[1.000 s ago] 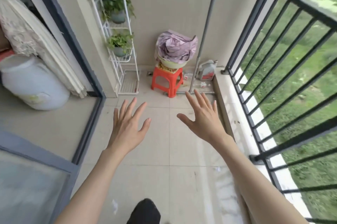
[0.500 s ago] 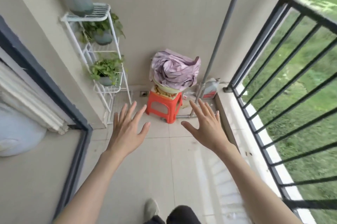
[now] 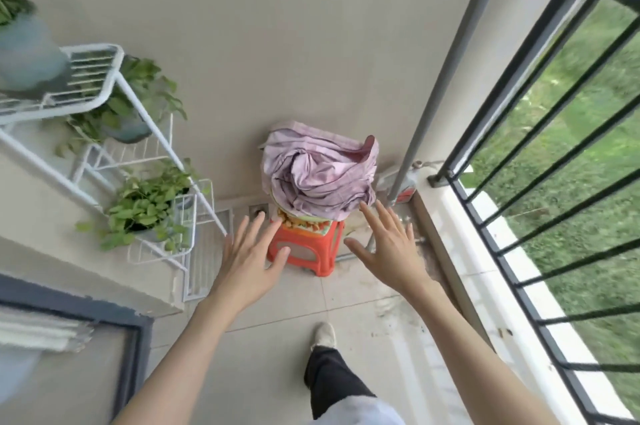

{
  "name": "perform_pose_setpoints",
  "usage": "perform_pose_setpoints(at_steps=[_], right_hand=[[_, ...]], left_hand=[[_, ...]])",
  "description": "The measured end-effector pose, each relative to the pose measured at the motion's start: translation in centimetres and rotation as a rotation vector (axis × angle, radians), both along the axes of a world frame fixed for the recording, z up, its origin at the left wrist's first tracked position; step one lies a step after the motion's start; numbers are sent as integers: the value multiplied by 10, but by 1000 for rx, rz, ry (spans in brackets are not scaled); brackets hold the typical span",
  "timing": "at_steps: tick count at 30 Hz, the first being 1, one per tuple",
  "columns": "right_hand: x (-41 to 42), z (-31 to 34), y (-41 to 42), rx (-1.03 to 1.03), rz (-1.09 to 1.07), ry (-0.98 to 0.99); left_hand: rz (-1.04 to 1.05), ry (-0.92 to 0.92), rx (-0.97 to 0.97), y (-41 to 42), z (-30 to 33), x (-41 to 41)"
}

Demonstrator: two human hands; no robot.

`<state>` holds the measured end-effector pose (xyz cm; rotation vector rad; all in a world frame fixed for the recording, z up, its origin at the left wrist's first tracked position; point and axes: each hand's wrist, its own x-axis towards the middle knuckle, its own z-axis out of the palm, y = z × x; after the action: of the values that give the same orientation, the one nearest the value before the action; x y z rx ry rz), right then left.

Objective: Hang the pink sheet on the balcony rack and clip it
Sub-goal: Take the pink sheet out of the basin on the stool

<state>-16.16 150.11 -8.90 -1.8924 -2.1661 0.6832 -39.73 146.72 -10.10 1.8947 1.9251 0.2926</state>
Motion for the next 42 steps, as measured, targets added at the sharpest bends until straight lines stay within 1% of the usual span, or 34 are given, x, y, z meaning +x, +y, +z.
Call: perform_pose_setpoints(at_steps=[2, 7, 9, 12, 16, 19, 22, 25, 27, 29, 31, 33, 36, 40, 42], right_hand=[[4, -7, 40, -14, -23, -2], [12, -25, 120, -63, -57, -29], [13, -39, 143, -97, -84, -4], [14, -70, 180, -199, -189, 96], [12, -120, 231, -360, -474, 288], [10, -159, 261, -449, -716, 485], [4, -194, 274, -513, -990, 710], [-4, -227, 281, -616, -1217, 852], [-8, -244, 284, -701, -1357, 993], [-10, -256, 288, -753, -1427, 1177], [-10, -263, 296, -739, -1447, 1328], [-10, -267, 303, -696, -1503, 1426], [-14, -271, 310, -655, -1586, 1526], [-16, -272, 318, -646, -1517, 1547], [-16, -270, 324, -604, -1506, 1557]], left_hand=[[-55, 23, -43, 50, -1, 4], [-175, -14, -81, 149, -18, 15], [-213, -22, -99, 182, -34, 20], [-279, -40, -160, 233, -65, 31], [-376, -69, -240, 305, -114, 44], [-421, -84, -271, 355, -147, 53], [-522, -72, -230, 390, -168, 66], [-594, -29, -267, 411, -193, 79], [-592, -7, -341, 420, -211, 87], [-585, 25, -377, 422, -226, 92], [-541, 38, -430, 424, -234, 97], [-472, 14, -529, 427, -242, 99], [-394, -76, -593, 429, -246, 98], [-335, -167, -619, 432, -240, 100], [-302, -249, -623, 435, -235, 102]])
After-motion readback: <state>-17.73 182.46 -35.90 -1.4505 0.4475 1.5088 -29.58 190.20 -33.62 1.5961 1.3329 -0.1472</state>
